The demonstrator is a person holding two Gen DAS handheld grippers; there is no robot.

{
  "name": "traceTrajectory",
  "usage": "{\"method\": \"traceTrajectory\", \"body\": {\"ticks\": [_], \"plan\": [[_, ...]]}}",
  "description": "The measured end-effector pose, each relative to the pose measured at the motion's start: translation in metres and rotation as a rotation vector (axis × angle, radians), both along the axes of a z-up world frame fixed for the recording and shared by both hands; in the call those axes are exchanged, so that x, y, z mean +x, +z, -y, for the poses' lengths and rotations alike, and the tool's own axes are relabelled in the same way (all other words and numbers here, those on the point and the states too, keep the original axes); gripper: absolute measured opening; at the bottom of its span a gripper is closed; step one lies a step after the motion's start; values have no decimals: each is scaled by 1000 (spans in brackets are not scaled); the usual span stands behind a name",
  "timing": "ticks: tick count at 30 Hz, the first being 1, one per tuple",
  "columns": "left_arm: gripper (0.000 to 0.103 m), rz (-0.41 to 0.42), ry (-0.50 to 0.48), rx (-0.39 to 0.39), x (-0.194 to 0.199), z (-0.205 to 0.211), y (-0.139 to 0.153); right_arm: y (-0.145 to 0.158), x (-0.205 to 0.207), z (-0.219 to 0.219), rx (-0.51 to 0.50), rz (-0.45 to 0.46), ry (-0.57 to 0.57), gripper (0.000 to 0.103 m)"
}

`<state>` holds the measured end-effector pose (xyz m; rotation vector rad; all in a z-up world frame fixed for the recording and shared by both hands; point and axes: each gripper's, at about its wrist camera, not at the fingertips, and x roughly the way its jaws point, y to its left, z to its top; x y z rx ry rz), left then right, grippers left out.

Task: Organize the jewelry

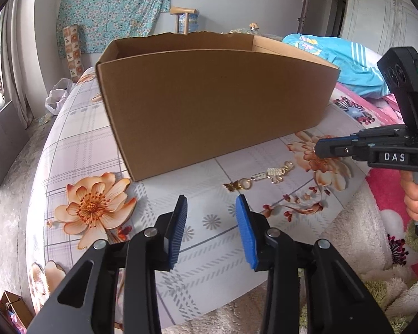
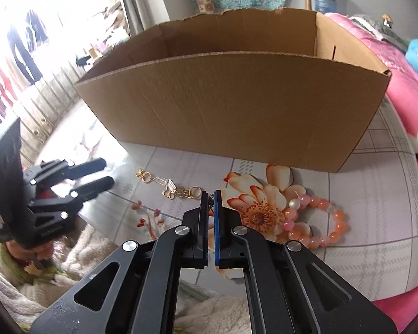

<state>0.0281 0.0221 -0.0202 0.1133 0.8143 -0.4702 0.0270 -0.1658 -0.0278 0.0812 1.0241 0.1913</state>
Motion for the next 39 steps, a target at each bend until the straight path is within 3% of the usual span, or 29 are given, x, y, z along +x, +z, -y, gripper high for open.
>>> {"method": "traceTrajectory", "body": {"ticks": [7,15,31,35,39], "plan": [[21,9,-21,37,6,12,0,5,-12,4,31,5,-20,1],[21,-8,-68,115,19,30,-11,2,-9,12,55,3,-19,1],[20,-26,-74,113,31,39,-11,-6,9,8,82,-1,-19,1],[8,-25,-70,124,30,39,-10,-7,13,9,87,3,-17,1],[8,-22,-75,121,30,38,-10,-7,16,9,91,9,-14,1]]}}
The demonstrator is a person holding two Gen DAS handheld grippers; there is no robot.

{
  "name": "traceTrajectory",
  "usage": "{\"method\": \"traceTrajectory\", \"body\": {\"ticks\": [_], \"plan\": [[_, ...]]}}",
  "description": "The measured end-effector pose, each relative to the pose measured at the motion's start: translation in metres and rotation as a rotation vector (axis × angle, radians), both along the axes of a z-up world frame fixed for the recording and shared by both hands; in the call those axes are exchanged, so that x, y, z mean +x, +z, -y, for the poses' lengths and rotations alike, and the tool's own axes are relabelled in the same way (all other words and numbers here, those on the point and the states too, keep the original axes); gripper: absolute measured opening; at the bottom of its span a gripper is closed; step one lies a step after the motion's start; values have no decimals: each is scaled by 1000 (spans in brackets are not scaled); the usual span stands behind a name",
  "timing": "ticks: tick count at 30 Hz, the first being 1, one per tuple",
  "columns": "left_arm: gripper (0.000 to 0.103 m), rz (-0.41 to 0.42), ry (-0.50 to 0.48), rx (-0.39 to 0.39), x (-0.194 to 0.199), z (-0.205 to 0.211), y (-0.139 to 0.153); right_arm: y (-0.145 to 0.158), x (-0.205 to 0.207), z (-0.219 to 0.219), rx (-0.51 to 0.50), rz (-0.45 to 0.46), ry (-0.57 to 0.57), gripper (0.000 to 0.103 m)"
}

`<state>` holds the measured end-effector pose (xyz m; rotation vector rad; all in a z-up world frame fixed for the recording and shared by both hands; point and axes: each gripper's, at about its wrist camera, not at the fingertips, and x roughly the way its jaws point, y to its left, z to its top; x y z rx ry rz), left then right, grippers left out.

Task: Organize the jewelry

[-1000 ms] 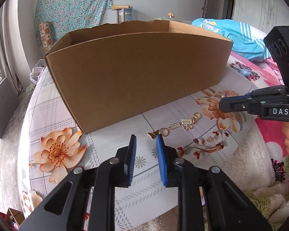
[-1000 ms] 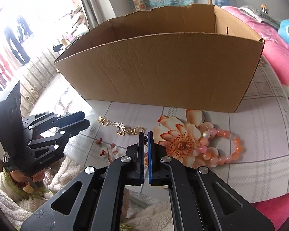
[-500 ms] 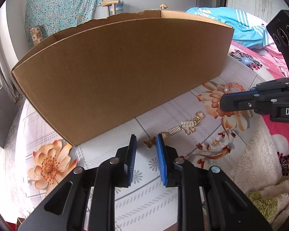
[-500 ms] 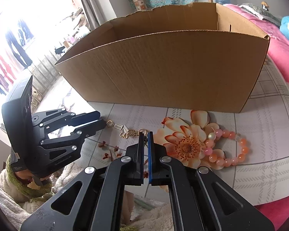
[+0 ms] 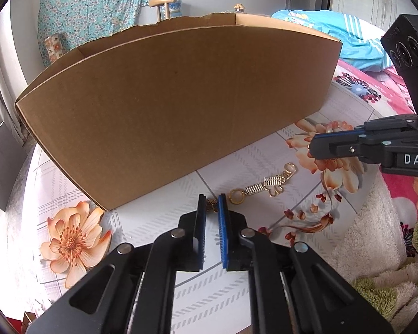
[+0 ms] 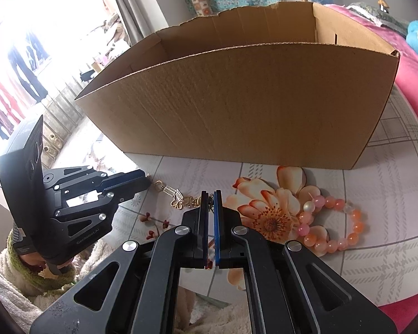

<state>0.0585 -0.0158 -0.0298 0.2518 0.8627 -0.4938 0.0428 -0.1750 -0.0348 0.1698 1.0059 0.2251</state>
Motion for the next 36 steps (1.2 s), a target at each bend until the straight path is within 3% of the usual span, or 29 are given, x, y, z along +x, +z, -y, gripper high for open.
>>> {"method": "traceTrajectory", "body": {"ticks": [1,2,13,16,20,36], "plan": [[7,3,0,0,0,0,0,0,0,0,0,2,1,1],[0,2,1,-2,0,-1,0,1,0,-1,-2,5,1,1],[0,35,-10,-28,-9,-9,11,11,-12,4,2,43,1,1],[0,30,-29,-23,-10,-8,11,11,-14,4,8,43,2,1],[10,22,-48,9,-8,-4,7,12,-16,1,13,46,1,1],[11,-41,-100,36,6,4,2,5,-10,6,45,40,-10,1]]}}
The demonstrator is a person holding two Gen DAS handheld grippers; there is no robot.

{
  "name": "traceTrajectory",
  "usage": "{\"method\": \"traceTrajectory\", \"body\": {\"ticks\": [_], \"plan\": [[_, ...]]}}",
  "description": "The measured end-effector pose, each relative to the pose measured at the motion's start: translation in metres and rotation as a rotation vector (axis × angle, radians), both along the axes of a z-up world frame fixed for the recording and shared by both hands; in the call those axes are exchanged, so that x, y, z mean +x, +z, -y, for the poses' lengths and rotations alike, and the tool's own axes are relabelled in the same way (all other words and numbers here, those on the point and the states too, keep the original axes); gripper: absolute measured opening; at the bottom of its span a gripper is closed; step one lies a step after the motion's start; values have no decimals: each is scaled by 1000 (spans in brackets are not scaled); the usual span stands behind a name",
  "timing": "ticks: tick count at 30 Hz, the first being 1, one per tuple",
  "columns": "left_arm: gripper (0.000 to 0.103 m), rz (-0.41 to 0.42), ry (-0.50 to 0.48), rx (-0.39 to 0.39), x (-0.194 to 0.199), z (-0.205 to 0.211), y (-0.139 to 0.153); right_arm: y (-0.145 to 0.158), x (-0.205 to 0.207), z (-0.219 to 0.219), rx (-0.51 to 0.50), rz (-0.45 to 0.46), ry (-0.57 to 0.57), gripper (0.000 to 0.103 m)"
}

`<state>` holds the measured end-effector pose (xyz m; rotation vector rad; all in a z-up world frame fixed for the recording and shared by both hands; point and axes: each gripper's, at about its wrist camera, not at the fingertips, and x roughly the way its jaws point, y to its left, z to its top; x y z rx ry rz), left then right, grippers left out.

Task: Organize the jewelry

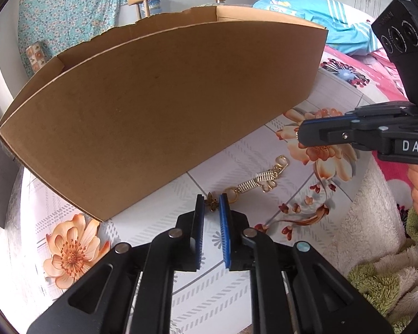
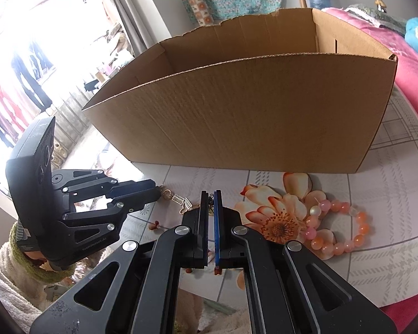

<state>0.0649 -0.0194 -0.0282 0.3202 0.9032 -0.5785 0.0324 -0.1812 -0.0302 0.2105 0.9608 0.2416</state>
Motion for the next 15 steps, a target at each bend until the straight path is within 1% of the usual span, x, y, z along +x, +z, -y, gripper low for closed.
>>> {"method": "traceTrajectory", "body": {"ticks": [1,5,15], "plan": [[12,-5,-3,-2,1,0,0,-1,1,0,1,-1,0,1],[25,-26,-24,-7,2,1,0,-3,1,4,9,-7,-2,2],[26,-18,-65,6,1,4,-1,-8,8,9,19,-22,-4,2]]}}
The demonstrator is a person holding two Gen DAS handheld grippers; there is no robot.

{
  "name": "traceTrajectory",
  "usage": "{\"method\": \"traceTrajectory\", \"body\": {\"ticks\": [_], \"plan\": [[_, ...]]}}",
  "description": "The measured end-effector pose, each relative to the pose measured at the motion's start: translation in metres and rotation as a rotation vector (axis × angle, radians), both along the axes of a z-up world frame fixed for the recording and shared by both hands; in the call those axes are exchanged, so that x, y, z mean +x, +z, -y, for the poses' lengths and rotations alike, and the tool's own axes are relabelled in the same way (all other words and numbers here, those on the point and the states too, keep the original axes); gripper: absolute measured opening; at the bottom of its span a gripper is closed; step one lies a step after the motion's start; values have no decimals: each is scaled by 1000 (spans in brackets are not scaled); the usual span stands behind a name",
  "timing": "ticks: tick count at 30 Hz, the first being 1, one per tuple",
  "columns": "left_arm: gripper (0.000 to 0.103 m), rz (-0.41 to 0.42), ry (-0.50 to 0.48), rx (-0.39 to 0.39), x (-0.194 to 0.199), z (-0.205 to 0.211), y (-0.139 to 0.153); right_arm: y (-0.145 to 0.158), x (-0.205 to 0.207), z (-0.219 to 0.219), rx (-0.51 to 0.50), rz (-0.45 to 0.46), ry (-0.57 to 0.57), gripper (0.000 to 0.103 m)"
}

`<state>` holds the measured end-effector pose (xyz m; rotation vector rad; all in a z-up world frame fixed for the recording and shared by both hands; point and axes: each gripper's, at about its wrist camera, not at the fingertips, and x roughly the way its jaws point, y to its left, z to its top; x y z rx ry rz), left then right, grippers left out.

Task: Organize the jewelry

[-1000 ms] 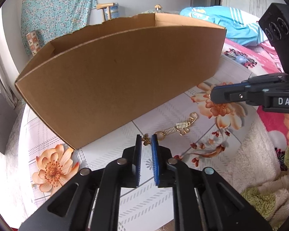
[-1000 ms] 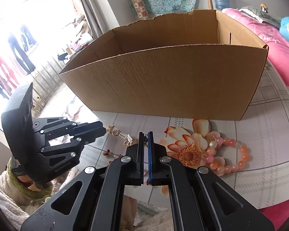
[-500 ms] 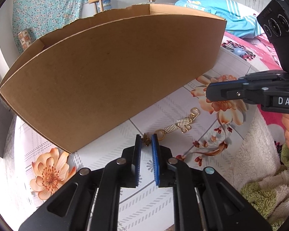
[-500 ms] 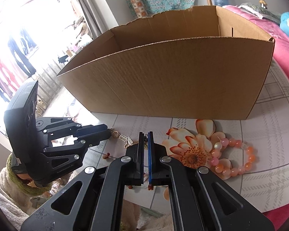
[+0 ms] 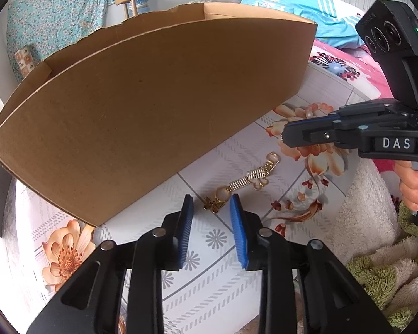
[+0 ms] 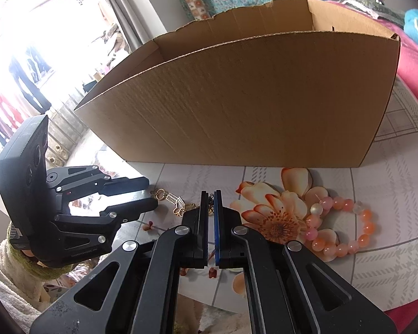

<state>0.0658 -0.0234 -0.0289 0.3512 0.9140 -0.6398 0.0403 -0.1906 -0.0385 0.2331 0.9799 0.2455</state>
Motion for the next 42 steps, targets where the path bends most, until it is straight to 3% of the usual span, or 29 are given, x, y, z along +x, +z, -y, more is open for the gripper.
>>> {"method": "traceTrajectory", "body": {"ticks": [6,10,24,28,35,39,42], "plan": [[25,-9,-33,0,6,1,0,0,1,3,5,3,2,2],[12,-18,-54,10,6,3,1,0,-1,5,12,4,0,2],[12,8,-21,-5,-4,-1,6,15,-13,6,-6,38,-2,2],[12,52,-27,-78,-17,-10,34,29,-17,3,-18,72,2,2],[12,119,-43,-270,-20,-23,114,91,-18,3,38,215,65,2],[12,94,-52,-338,14,-25,146,119,3,5,50,266,118,2],[12,32,-37,-298,60,-19,147,129,33,9,43,240,141,2]]}}
